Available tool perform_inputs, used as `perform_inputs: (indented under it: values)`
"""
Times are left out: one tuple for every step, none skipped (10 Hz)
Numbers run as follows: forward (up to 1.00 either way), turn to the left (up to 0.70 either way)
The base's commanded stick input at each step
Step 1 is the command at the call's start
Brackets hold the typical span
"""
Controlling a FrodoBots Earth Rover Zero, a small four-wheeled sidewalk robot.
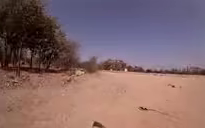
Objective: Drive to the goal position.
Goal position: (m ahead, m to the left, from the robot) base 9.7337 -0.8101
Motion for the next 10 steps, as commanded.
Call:
perform_inputs:
  values:
    - [1.0, 0.0]
    - [1.0, 0.0]
    - [1.0, 0.0]
    - [1.0, 0.0]
    - [1.0, -0.29]
    - [1.0, -0.4]
    - [1.0, -0.4]
    - [1.0, -0.4]
    - [1.0, -0.4]
    - [1.0, -0.4]
